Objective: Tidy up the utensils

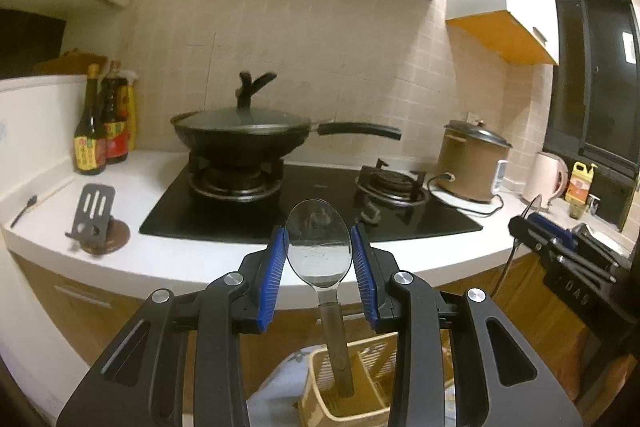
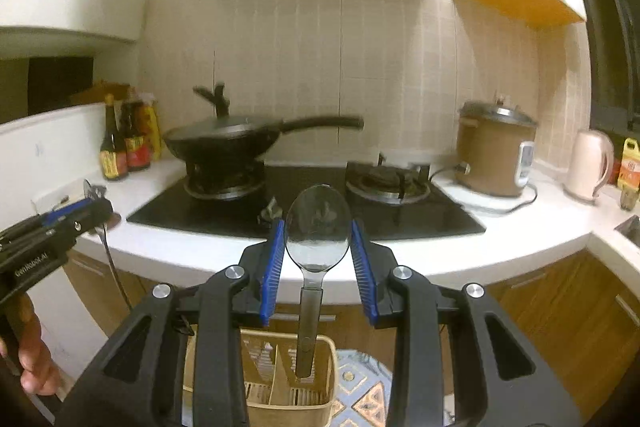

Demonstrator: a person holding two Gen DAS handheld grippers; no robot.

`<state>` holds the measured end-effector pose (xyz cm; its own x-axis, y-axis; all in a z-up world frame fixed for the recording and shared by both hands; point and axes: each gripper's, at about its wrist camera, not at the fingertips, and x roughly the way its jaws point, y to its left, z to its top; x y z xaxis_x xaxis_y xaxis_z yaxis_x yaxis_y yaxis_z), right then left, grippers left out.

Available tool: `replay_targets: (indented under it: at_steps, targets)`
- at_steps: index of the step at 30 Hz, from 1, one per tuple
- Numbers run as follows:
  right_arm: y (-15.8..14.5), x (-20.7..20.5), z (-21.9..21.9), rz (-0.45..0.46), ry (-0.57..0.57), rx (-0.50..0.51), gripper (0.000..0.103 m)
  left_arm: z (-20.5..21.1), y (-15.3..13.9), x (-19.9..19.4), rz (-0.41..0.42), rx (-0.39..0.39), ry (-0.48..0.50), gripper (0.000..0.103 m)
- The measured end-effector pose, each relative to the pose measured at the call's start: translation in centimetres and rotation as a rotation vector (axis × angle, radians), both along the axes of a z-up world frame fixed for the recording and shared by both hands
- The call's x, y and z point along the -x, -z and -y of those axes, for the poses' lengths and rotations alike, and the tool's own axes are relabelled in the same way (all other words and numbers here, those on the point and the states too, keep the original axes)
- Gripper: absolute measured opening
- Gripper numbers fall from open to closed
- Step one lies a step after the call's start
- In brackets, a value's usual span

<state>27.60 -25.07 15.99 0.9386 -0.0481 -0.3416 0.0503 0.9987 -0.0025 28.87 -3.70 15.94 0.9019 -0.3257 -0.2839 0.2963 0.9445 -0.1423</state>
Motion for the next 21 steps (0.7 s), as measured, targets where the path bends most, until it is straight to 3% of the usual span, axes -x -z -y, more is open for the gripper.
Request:
replay_targets:
  at_steps: [6, 14, 17, 20, 21]
  targets:
    - [3.6, -1.4, 0.5, -0.057, 0.003, -0.028, 0.030, 0.8, 3.1, -1.0, -0.014, -0.047, -0.017, 0.032]
    - [4.9, -1.0, 0.8, -0.110, -0.016, -0.074, 0.030, 0.6, 4.8, -0.9, -0.079, -0.031, 0.017, 0.032]
    - [5.0, -0.4, 1.2, -0.151, -0.045, -0.115, 0.031, 0.4, 4.7, -0.1, -0.091, -0.023, 0.037, 0.041]
    - [4.9, 0.7, 1.4, -0.183, -0.069, -0.142, 0.048, -0.1, 4.3, 1.3, -0.095, -0.014, 0.054, 0.046]
    - [4.8, 1.1, 1.4, -0.188, -0.074, -0.147, 0.048, -0.2, 4.2, 1.6, -0.100, -0.010, 0.059, 0.047]
